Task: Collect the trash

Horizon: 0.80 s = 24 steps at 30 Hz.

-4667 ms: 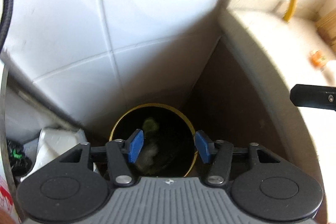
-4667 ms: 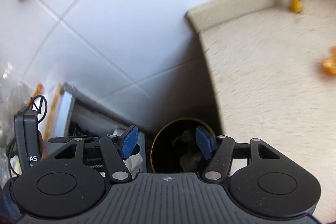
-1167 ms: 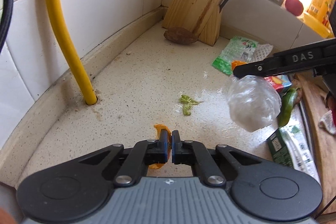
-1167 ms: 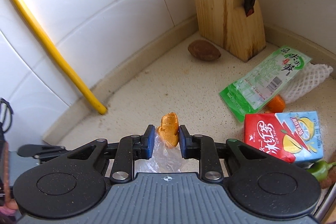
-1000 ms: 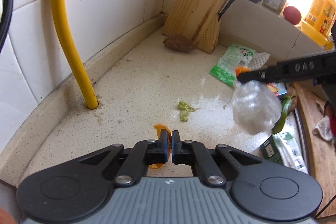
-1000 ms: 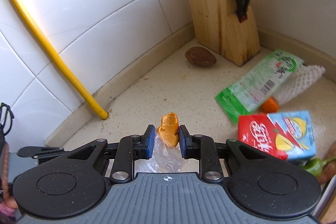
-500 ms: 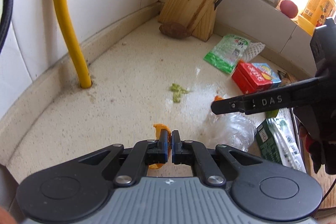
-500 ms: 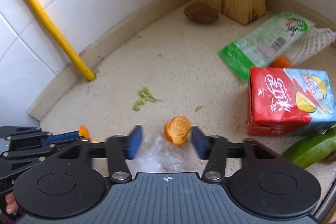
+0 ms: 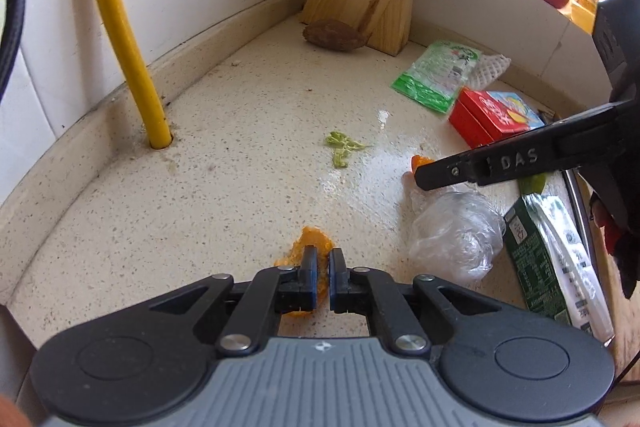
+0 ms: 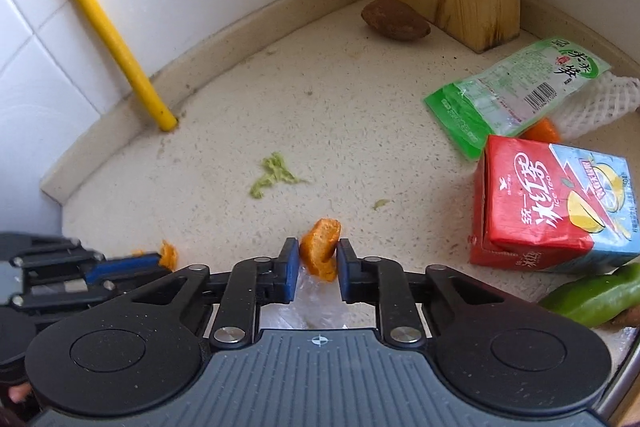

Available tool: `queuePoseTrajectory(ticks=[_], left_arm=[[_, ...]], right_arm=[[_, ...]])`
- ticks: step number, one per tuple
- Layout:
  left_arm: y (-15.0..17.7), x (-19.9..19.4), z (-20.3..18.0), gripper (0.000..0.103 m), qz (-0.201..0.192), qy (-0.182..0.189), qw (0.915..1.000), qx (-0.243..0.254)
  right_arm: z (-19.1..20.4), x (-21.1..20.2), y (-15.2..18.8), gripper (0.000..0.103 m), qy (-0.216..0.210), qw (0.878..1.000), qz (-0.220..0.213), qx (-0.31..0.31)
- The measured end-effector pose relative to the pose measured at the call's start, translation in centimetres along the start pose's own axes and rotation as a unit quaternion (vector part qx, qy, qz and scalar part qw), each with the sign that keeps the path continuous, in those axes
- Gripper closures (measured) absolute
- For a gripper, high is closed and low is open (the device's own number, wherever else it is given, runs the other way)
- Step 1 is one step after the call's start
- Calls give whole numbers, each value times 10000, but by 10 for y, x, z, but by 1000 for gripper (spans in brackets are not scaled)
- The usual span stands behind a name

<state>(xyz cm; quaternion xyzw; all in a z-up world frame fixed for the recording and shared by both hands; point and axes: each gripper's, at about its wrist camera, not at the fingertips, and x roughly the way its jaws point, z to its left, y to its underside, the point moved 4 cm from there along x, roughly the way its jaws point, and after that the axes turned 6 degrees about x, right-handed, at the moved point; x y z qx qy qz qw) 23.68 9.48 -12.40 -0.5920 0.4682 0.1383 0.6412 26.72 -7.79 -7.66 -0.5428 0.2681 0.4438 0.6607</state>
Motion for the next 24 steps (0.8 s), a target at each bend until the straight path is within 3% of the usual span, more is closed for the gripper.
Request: queuePoseTrajectory(ticks=[8,12,16,18,20,24], left_arm=[[-12,-17,16,99,-280,-74,9993,-254],[-12,-21,22,100,-295,22,9987,-419],[-8,-16,19,100,-176,83,9991,-376],[-4,-13,14,99,-87,161,9992,-343],[-1,-8,10,96,-15,155,9995,-264],[1,-3,3,86,-6,11,10000,46]], right_arm=[[-11,-32,-27,78,-331,9968,-611,383],[-17,-46,-35,78,-720,9921,-758,688],[-20,-32,-27,77,-413,9958,-535,614],[-19,-24,-17,71,-366,9968,-381,603],[-16,-17,-9,50,-311,9981,-225,483],[-13,-21,-2,32,-154,9994,-220,206]])
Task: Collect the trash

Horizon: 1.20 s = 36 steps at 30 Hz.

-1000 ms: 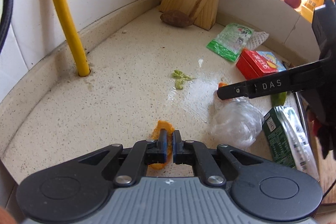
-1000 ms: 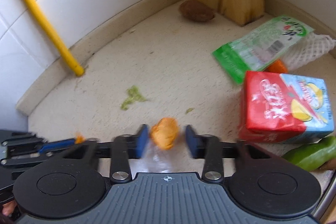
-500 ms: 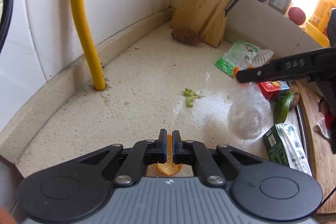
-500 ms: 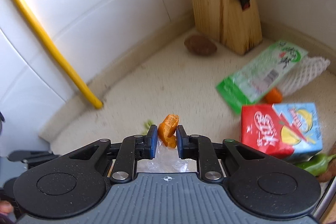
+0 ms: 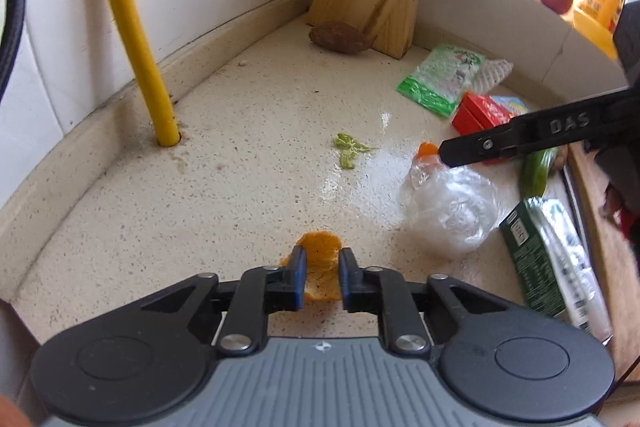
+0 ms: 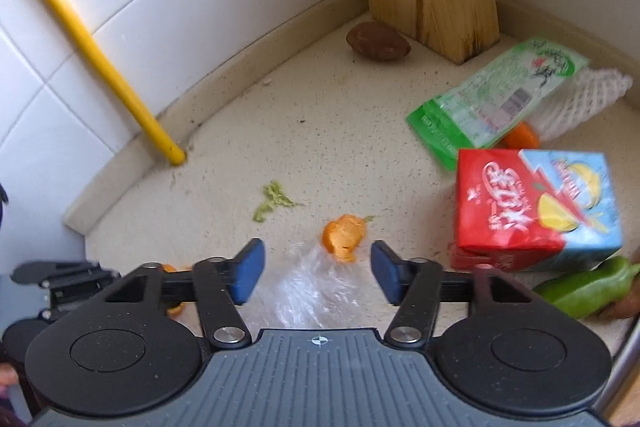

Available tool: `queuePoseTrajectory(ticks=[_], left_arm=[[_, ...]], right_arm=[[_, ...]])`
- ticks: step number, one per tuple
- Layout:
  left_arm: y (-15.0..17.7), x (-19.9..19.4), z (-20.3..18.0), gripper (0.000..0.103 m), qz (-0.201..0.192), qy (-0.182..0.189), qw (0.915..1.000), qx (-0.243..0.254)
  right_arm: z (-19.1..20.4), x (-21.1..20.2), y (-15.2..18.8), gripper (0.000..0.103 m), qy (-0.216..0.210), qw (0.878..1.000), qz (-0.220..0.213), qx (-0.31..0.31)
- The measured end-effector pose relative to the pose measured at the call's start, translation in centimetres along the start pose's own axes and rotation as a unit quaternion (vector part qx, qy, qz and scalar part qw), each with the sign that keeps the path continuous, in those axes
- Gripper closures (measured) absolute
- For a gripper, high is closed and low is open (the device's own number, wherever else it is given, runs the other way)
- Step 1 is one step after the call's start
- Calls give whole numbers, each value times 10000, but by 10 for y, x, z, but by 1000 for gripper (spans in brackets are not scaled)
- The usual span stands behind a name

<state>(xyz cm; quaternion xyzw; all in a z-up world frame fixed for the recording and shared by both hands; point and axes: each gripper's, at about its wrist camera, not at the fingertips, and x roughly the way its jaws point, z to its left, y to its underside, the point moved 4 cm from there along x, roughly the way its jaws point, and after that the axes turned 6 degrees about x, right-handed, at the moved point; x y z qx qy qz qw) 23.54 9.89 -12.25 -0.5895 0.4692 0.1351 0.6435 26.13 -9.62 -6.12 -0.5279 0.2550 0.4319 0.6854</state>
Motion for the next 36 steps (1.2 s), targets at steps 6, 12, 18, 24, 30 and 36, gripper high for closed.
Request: queuePoseTrajectory(ticks=[6,12,18,24,30,36], left_arm=[[0,-3,-1,72,-159,-219,9996,68],[-2,1,8,65,-137,-198,9997,-30],[1,4,9,65,-74,-94,9999,-71],[1,7,3,66,-88,-194,9996,177],[-2,13,-9,70,-81,-291,9976,615],[-5,14,-9,75,-50,-252,9970,735]], right_arm=[[-5,-13,-2,30,188,9998,-103,-61],[18,-2,26,31,-335,9982,403,-306],[31,-13,41,32,-1213,9862,1120,-74],[14,-36,0,29,-713,9969,274,180],[12,16,-13,40,282,9967,403,-647],[18,35,-3,60,502,9905,540,-1159]])
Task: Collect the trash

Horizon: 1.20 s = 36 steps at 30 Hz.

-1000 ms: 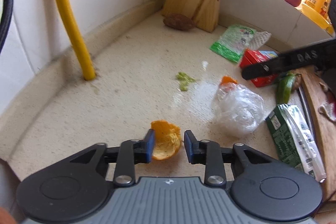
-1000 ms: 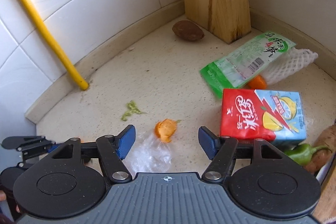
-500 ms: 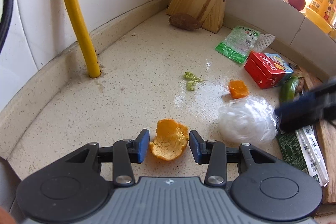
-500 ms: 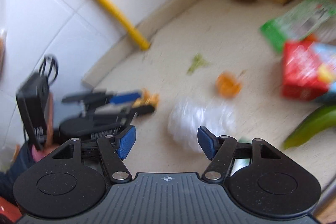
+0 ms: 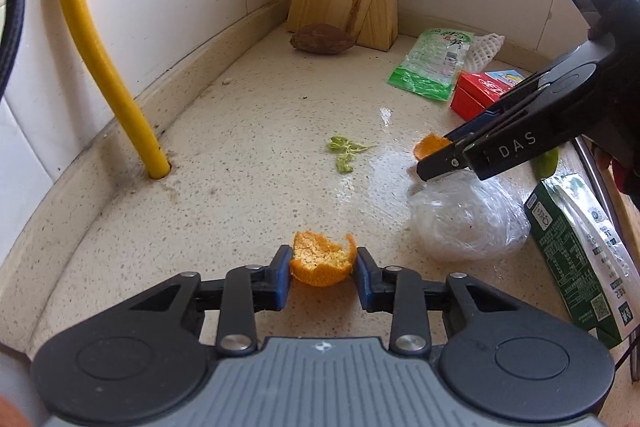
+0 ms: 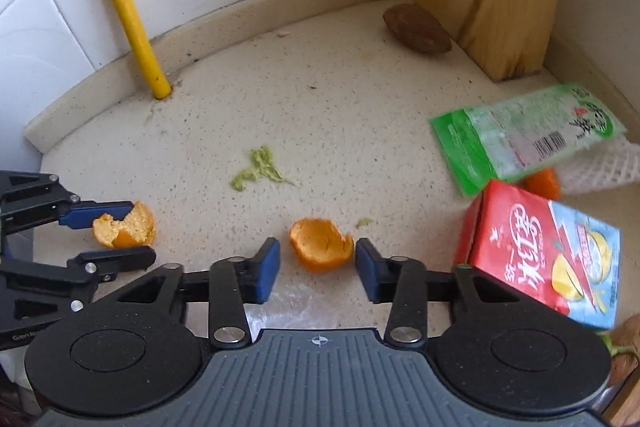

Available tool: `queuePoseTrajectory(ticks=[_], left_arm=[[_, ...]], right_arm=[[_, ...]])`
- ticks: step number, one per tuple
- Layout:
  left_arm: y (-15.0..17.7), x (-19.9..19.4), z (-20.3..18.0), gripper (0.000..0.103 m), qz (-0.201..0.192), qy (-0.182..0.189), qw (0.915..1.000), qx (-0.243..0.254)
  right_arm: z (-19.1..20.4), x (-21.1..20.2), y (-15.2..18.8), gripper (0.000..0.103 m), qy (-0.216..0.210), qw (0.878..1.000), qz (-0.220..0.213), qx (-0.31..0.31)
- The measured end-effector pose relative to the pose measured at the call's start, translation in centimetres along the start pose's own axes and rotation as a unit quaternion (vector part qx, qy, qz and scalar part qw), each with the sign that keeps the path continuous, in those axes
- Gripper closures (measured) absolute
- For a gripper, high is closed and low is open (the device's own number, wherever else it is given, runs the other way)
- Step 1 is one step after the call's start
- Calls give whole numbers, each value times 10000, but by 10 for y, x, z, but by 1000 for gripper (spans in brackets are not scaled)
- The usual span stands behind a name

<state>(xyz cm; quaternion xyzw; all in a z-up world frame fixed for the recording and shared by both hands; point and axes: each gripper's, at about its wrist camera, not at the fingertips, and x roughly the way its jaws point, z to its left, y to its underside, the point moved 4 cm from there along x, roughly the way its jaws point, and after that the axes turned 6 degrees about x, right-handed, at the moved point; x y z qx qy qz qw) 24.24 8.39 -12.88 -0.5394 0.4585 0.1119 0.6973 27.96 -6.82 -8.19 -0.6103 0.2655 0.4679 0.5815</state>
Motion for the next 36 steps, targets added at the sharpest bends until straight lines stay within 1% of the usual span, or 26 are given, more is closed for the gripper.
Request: queuePoseTrajectory(ticks=[1,2,3,5,8,10,12,15,17,20,25,29,33,36], left_arm=[[-1,1,-1,76,15,-14,10000,24],[-2,1,-1,77,33,-9,10000,34],[-1,0,-2,78,45,-2,10000,58],[-2,-3,-2,83,37,8,10000,41],[-6,-7,2,88,13,22,10000,-79],[-8,-10,6,89,-40,-50,9999,-142],[-10,-14,11,90,-96,-33,9996,-248],[-12,-21,18,90,-203,34,9984,-519],[-12,-25,18,91,-247,-32,9980,-580],[-10,-31,18,91,-285,-69,9977,-615],[-5,-48,22,91,-368,-265,9966,-691],[2,-57,27,91,-414,-422,9946,-854],[8,-62,30,91,-363,-549,9922,-1057],[13,-76,32,91,-439,-579,9898,-1226]], right_arm=[[-1,0,-1,66,-32,10000,15,36],[-1,-2,0,70,-52,10000,35,50],[0,-2,1,71,-53,10000,30,26],[0,-6,4,74,-12,10000,10,-23],[-2,-10,2,75,-132,9998,-65,135],[-4,-15,-1,75,-213,9993,-162,256],[-5,-21,-6,75,-302,9985,-272,380],[-5,-32,-13,75,-560,9959,-401,580],[0,-39,-15,75,-687,9945,-479,633],[11,-46,-15,75,-788,9938,-544,572],[31,-52,-12,75,-970,9927,-585,413],[44,-54,-7,75,-1051,9925,-554,286],[53,-57,-1,75,-1200,9909,-565,216],[58,-57,4,75,-1312,9896,-560,196]])
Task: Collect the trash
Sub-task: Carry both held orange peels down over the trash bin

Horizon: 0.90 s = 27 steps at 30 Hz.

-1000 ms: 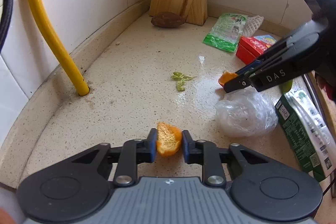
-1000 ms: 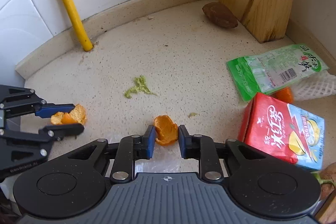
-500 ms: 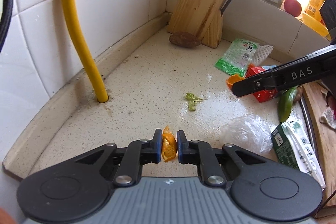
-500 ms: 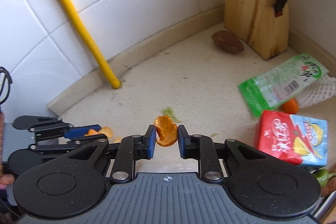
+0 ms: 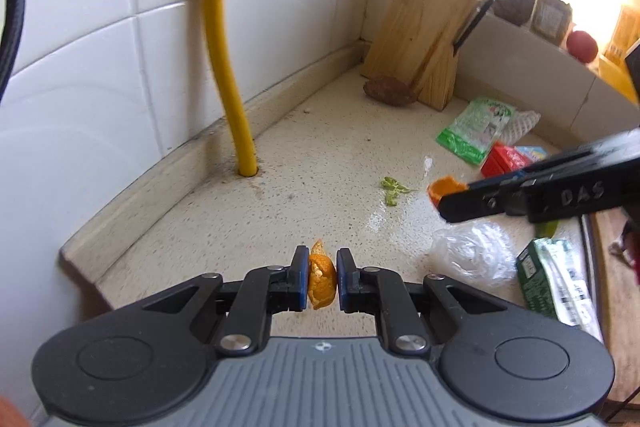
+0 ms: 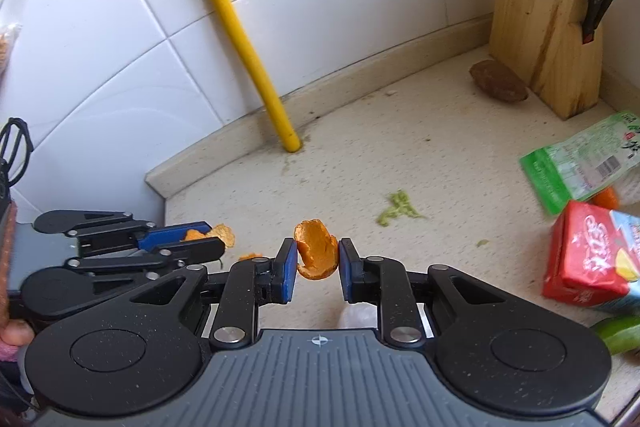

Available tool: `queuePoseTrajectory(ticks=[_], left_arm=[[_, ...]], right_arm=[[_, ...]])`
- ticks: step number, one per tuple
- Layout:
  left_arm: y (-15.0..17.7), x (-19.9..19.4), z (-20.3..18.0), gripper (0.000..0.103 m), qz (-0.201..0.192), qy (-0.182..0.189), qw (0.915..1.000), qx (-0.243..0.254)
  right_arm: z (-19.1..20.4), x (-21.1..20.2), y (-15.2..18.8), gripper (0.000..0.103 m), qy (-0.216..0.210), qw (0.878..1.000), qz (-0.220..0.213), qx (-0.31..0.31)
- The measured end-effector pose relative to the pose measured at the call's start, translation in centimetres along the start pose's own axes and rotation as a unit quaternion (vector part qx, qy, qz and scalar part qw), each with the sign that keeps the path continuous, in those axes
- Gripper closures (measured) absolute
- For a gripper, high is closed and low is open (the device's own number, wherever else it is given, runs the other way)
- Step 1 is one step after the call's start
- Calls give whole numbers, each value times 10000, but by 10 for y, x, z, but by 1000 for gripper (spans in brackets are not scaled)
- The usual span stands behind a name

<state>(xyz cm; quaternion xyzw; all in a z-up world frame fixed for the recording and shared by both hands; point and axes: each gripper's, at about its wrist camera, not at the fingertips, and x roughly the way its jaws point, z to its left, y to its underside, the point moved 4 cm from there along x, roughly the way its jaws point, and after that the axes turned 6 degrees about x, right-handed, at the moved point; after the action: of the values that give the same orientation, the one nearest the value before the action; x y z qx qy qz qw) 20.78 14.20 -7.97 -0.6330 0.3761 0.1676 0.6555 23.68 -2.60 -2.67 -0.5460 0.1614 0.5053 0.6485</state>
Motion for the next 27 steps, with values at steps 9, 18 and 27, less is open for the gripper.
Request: queuePoseTrajectory(ticks=[9,18,27], left_arm=[[24,-45,9,91,-18,-642,9978,-170],[68,-89,14,91,33,-1125,9924,-506],[122,-131,24,91,137,-1550,9830,-971]], right_arm=[[29,-1,18,75,-413,9987,91,-283],[81,12,61,75,-893,9914,448,-847],[143,24,101,75,-1291,9774,874,-1427]])
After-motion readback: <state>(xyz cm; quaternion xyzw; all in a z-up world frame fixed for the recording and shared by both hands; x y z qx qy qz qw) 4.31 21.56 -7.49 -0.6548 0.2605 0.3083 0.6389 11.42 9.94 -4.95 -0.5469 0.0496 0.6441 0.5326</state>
